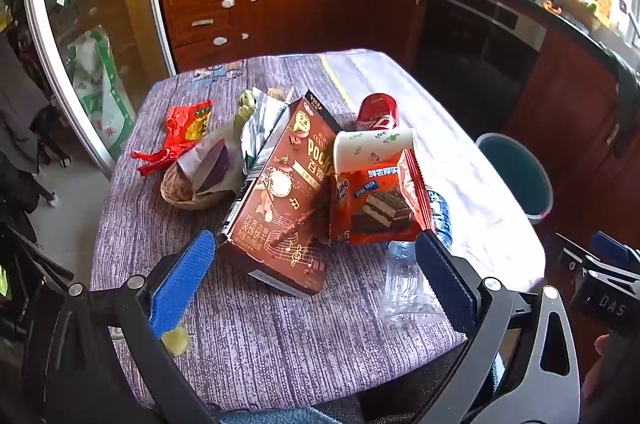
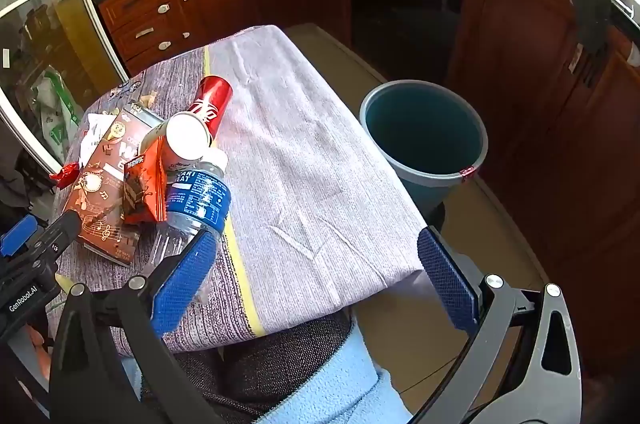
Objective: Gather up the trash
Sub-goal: 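Move both tools toward the snack pile on the table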
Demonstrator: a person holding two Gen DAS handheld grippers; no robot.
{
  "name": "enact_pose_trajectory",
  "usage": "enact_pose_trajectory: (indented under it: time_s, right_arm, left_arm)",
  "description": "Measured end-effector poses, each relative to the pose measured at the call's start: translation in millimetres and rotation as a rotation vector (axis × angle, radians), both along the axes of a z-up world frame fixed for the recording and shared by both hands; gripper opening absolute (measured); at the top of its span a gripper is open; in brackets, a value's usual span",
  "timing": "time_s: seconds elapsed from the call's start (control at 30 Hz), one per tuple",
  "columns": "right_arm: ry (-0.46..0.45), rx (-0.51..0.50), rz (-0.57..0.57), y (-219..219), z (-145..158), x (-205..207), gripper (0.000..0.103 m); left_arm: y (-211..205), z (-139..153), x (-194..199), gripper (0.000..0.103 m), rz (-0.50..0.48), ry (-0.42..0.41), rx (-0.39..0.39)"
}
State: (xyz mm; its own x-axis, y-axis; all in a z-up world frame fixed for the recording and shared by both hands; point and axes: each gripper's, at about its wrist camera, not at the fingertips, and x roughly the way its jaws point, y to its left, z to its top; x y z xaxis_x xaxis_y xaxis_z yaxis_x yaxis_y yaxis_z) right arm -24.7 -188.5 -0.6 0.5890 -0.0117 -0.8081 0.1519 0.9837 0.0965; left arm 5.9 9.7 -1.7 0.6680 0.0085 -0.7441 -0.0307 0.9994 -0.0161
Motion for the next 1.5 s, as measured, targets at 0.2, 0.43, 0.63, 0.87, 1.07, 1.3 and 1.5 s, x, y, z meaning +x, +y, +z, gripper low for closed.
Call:
enact_pose_trajectory:
  time_s: [0.2,0.43,0.63,0.87,1.07,1.3,1.5]
  right_arm:
    - [0.014,0.004,0.000,1,-3,1,0.097]
    - [0.029,0.006,0.002,0,-5,4,0.097]
    - [0.030,0.004,0.002,1,-6,5,0.097]
    - [0.040,0.002,0.006,3,-9,5,0.097]
    - [0.050,0.000,0.009,4,-10,6,0.097]
    - [0.055,-0.005,0.012,5,-11,6,0.097]
    - [0.058,-0.003,0.010,4,-11,6,0.097]
  left_arm:
    - [-2,-3,2,0.100,0.009,0.010,0.007]
    - [1,-6,4,0.100,0.020,0.022,-0.001]
    - [1,-7,4,0.100,0.022,0.023,-0.002]
    - [2,-13,6,0.100,0.024,0.043,-0.007]
    - [3,-13,6,0.100,0.022,0.043,-0.006]
    - [2,-13,6,0.100,0.021,0.044,-0.005]
    - [2,-13,6,0.100,0.020,0.043,-0.004]
